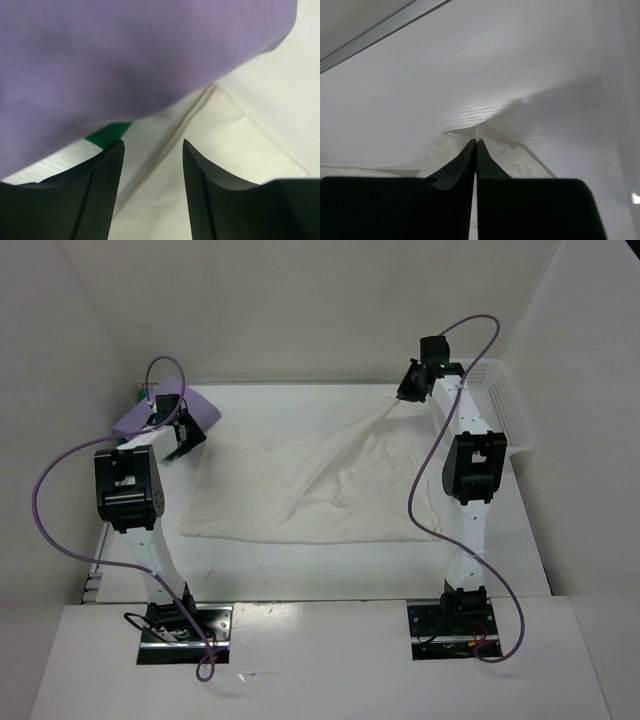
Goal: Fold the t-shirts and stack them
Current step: Grap the side of the flattened tshirt furthest away from the robot with both arms
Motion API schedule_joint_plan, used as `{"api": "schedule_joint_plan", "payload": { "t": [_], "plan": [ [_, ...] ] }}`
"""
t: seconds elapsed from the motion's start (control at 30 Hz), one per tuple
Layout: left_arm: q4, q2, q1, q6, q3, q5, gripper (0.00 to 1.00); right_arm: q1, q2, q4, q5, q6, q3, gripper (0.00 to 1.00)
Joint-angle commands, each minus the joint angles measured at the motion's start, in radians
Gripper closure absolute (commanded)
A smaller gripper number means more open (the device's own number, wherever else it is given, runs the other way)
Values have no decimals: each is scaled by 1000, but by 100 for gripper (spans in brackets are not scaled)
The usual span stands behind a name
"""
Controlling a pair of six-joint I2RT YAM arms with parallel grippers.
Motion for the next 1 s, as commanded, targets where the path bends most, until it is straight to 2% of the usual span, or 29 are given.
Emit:
{"api": "schedule_joint_plan", "payload": {
  "t": [0.0,0.37,0.63,0.7,0.8,0.9,0.97],
  "plan": [
    [71,-35,-7,5,8,-3,42,-24,-61,96,-5,-20,-33,96],
    [106,81,-68,16,130,73,39,-24,3,96,-43,-20,-4,96],
    [58,249,-112,65,355,55,39,-6,14,96,-43,-20,7,96],
    [31,267,-112,65,393,46,45,-6,1,96,-43,-20,-5,95],
    [21,279,-122,74,394,23,51,-6,-8,96,-43,-20,-16,95],
    [21,279,-122,74,379,-9,51,-6,-8,105,-43,-20,-16,95],
    [30,269,-122,74,359,-22,46,-6,-8,105,-43,-20,-25,95]
  ]
}}
